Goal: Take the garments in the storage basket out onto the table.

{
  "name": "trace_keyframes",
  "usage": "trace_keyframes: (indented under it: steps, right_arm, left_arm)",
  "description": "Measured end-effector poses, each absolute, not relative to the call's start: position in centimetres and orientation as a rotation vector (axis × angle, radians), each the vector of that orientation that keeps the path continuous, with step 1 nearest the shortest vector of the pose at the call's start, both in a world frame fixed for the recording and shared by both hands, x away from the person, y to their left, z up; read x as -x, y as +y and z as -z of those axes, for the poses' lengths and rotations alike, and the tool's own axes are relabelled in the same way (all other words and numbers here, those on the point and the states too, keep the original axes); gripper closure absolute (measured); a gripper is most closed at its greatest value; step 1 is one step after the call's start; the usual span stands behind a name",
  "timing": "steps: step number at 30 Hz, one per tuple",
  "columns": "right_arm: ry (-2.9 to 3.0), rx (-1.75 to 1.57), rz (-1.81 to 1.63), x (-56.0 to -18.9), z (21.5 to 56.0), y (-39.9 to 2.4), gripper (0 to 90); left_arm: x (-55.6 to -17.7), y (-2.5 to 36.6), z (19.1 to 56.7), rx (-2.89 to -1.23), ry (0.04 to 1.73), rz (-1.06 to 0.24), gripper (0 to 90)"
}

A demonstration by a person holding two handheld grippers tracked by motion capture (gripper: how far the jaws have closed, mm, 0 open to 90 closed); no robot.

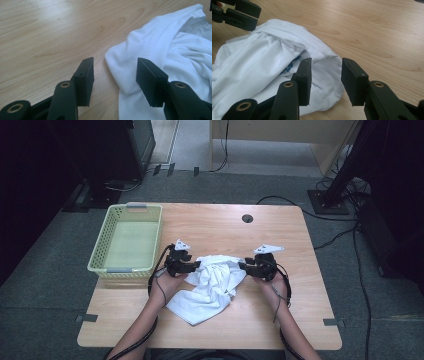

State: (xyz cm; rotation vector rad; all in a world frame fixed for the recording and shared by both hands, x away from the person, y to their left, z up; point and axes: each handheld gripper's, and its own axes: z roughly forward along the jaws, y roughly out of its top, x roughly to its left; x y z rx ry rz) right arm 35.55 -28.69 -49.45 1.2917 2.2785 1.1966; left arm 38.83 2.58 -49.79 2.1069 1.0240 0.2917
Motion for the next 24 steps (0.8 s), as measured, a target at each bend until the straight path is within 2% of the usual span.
trace_keyframes:
  steps: [6,10,15,19,24]
  right_arm:
    - [2.277,-1.297,-1.226,-35.0,49.5,-28.6,57.1]
    - [2.278,-1.307,-1.230,-34.8,49.8,-28.7,53.0]
    - [2.273,-1.337,-1.260,-34.6,50.0,-28.8,47.6]
    - [2.272,-1.347,-1.272,-34.3,50.1,-28.8,42.0]
    - [2.277,-1.332,-1.273,-34.1,50.3,-28.4,36.1]
  left_arm:
    - [-38.2,2.6,49.7,-2.105,1.015,-0.307,42.1]
    - [-37.5,2.5,49.9,-2.115,0.988,-0.361,41.1]
    - [-37.2,2.5,50.2,-2.116,0.985,-0.359,38.9]
    - [-37.1,2.8,50.3,-2.102,1.006,-0.350,31.9]
    - [-36.7,2.9,50.5,-2.110,1.011,-0.349,29.9]
